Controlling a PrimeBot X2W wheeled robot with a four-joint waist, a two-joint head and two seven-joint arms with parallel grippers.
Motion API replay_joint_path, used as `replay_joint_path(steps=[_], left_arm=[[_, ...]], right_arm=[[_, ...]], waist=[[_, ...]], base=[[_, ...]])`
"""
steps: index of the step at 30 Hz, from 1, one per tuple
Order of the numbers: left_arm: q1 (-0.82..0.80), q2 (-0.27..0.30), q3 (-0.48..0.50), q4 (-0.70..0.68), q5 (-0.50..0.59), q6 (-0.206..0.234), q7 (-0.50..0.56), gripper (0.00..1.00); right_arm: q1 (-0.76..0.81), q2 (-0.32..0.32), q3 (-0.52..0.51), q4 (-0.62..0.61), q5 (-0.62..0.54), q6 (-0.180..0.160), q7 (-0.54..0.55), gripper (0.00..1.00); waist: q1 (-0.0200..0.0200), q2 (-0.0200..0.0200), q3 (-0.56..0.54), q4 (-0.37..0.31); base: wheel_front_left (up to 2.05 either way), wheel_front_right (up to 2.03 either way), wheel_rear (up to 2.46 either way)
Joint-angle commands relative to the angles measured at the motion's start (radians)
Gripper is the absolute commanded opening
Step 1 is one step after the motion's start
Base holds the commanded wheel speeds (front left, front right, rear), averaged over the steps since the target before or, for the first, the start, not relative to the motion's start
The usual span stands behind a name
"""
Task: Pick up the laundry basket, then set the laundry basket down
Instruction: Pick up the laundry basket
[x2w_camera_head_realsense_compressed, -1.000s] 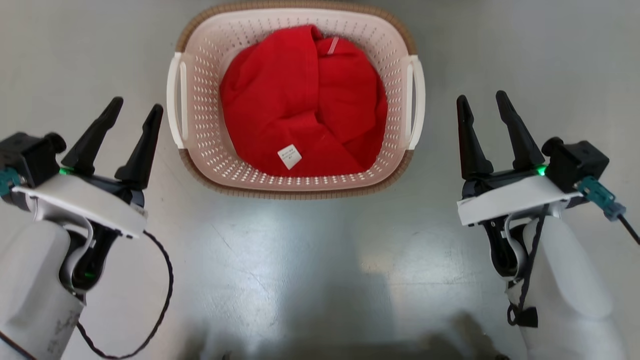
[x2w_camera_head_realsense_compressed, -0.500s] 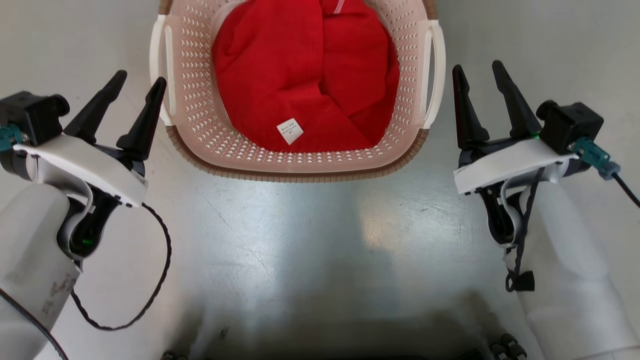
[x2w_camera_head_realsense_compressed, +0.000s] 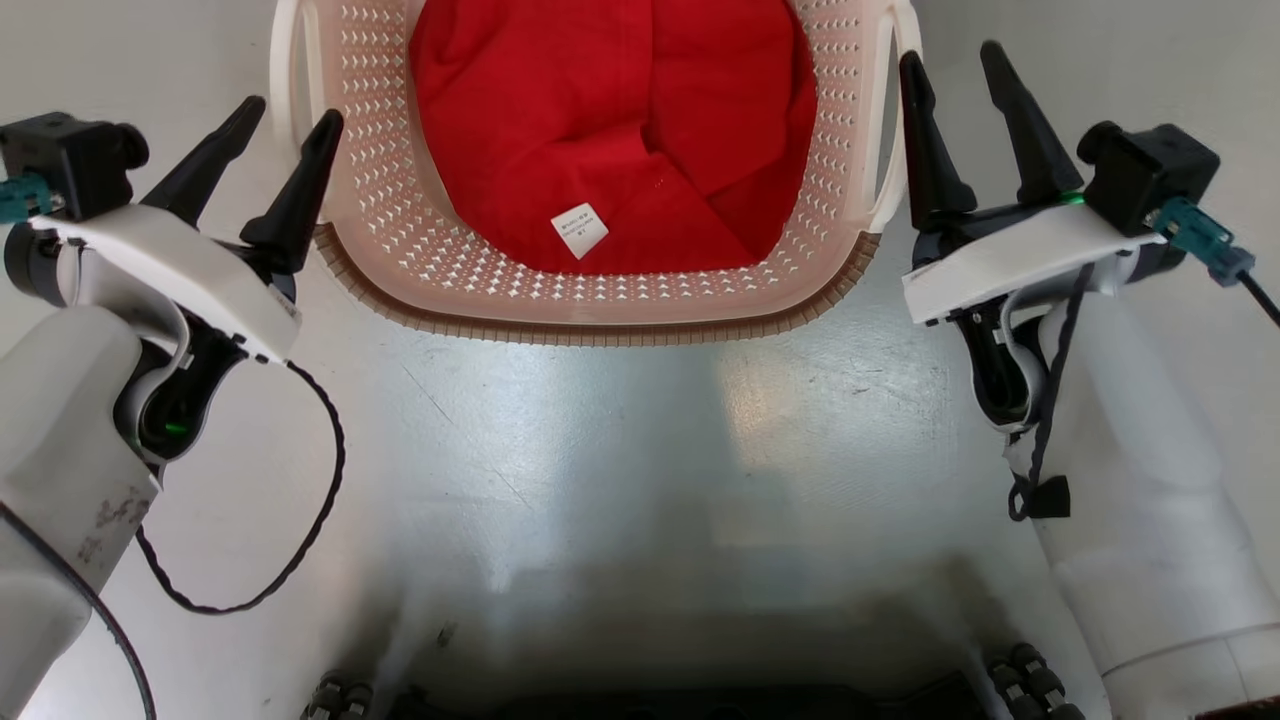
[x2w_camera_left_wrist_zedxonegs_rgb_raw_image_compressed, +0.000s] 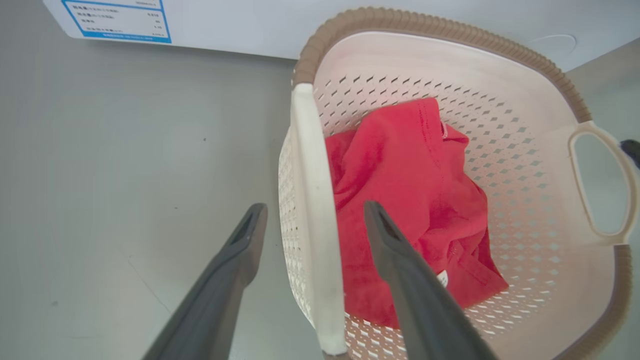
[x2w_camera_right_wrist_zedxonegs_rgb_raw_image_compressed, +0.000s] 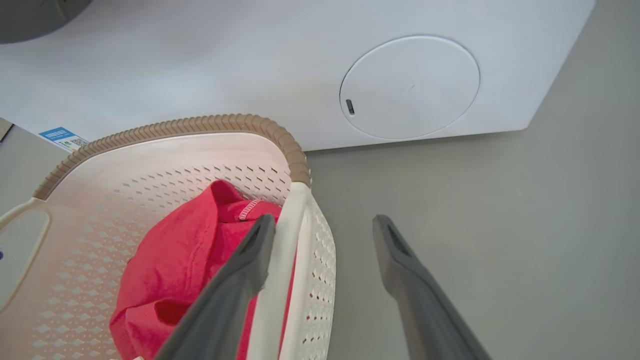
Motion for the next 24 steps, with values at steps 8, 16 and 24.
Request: replay_joint_path(steps=[8,16,24], left_arm=[[-0.074,0.042,-0.095,0.045,-0.078,-0.006,-0.005,1.00],[-0.129,0.033,-0.167,0.095,-0.112,-0.006,-0.005,1.00],[-0.169,0.031,-0.274,0.136,-0.181,-0.006,-0.005,1.00]], right_arm=[[-0.008,0.018,0.048,0.107,0.031,-0.001,0.003,1.00],[-0.038,0.018,0.057,0.159,0.049,-0.001,0.003,1.00],[-0.054,0.018,0.070,0.172,0.054,-0.001,0.003,1.00]], waist=[[-0.0001,0.0000,0.022,0.004],[-0.0001,0.0000,0.027,0.001],[-0.0001,0.0000,0.029,-0.009]], base=[[0.00,0.00,0.00],[0.00,0.00,0.00],[0.00,0.00,0.00]])
